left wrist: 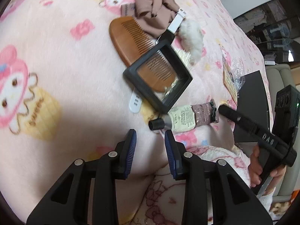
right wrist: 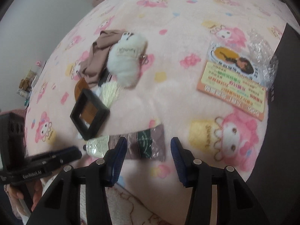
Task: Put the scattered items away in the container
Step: 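Lift the tube with the left gripper while the right gripper grasps its other end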
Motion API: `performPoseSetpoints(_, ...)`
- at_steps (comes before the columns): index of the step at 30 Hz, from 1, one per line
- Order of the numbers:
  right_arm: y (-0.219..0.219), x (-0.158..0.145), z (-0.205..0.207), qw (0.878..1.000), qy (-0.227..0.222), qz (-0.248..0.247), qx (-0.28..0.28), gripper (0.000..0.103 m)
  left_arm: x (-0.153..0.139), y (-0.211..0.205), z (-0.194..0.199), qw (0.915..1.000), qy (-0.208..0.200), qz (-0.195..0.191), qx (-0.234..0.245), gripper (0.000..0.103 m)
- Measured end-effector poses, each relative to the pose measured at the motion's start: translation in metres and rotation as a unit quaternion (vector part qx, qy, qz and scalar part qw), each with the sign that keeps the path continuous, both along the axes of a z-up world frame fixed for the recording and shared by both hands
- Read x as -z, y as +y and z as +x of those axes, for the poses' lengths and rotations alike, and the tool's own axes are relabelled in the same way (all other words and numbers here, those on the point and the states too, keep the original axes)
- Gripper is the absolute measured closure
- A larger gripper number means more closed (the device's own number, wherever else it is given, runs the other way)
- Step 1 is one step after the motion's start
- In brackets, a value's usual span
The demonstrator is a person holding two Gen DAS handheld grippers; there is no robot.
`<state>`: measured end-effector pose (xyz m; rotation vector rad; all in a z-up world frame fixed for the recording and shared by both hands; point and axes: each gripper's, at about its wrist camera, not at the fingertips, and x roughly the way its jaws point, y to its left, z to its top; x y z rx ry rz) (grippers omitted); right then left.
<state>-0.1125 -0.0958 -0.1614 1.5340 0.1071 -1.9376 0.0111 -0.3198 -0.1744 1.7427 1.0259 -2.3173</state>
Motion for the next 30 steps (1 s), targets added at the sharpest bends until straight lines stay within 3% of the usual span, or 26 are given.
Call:
performPoseSetpoints(6,-0.021,0.017,-0.006,0.999,0.017,0.037,-0.008,0.062,0.007,-0.003,-0.008,0.9996,0.016,0.013,-0.021,0.075)
performPoseSetpoints(9,-0.02,0.018,-0.001,1.0,-0.003,0.024,-0.015,0.064,0.004,-0.002,-0.014,0.9985,0.035,0.037,-0.017,0.074)
performPoseSetpoints(16,-0.009,0.011,0.009,0.999,-0.023,0.017,-0.023,0.064,0.004,-0.004,-0.01,0.9992,0.024,0.021,-0.025,0.071)
performPoseSetpoints(19,-0.012,0.018,0.01,0.998,-0.007,0.048,-0.029,0.059,0.008,-0.006,-0.011,0.9988,0.022,0.032,-0.029,0.063)
performPoseSetpoints(22,-0.016,0.018,0.01,0.998,-0.004,0.048,-0.028,0.054,0.011,-0.004,-0.014,0.9985,0.023,0.041,-0.029,0.058)
performPoseSetpoints(30,-0.026,0.016,0.001,0.999,0.007,0.045,-0.02,0.052,0.016,0.002,-0.023,0.9992,0.011,0.038,-0.007,0.058)
